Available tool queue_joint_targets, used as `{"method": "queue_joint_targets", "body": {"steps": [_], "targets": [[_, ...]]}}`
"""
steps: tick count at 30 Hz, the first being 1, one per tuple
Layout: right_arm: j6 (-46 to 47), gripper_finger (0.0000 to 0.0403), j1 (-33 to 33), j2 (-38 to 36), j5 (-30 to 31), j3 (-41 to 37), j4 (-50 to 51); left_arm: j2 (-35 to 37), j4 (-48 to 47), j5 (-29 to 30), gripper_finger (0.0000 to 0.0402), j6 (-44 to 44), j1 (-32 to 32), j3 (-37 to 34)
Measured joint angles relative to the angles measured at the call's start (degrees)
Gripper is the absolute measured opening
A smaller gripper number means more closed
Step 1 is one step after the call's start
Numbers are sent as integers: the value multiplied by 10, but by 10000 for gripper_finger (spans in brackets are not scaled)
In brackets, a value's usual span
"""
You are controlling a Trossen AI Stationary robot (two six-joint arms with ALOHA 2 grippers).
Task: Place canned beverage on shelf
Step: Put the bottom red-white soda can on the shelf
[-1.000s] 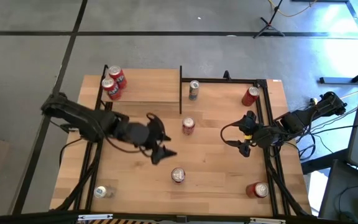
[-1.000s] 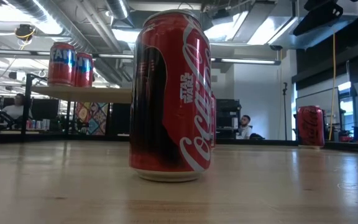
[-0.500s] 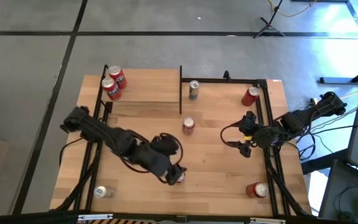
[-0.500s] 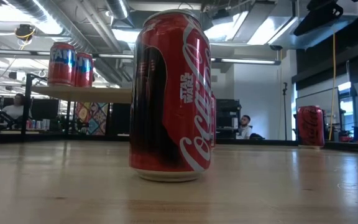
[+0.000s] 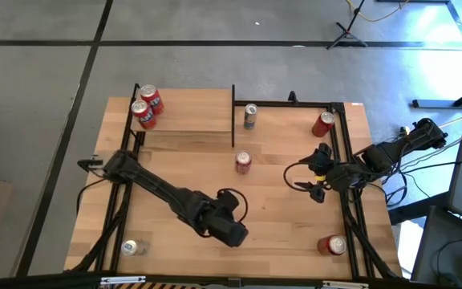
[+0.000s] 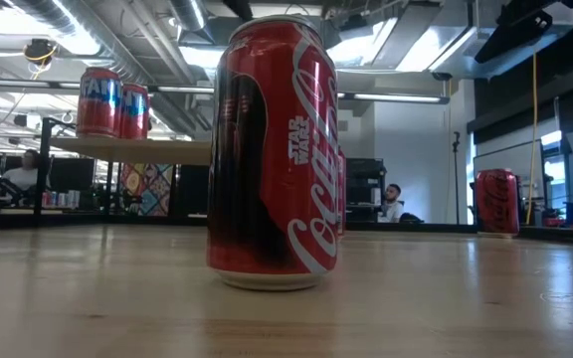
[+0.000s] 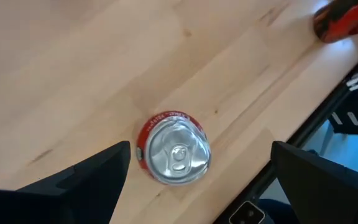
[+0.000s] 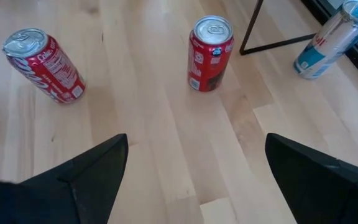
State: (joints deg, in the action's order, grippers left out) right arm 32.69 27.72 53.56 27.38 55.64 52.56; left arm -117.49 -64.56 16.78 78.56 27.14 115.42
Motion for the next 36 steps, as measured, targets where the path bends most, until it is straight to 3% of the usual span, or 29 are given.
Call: {"method": "queue_joint_targets", "body": {"steps": [11, 25, 30, 36], "targets": [[0, 366, 0, 0, 0, 0, 2, -44, -4, -9, 380, 34, 0, 1], [0, 366, 0, 4, 9, 0, 5, -73, -6, -23, 377, -12, -5, -13], [0, 366, 0, 15, 9, 0, 6, -74, 17, -42, 351, -41, -8, -40], [0, 366, 0, 33, -15, 0, 7, -71, 14, -46, 274, -112, -11, -41]]}}
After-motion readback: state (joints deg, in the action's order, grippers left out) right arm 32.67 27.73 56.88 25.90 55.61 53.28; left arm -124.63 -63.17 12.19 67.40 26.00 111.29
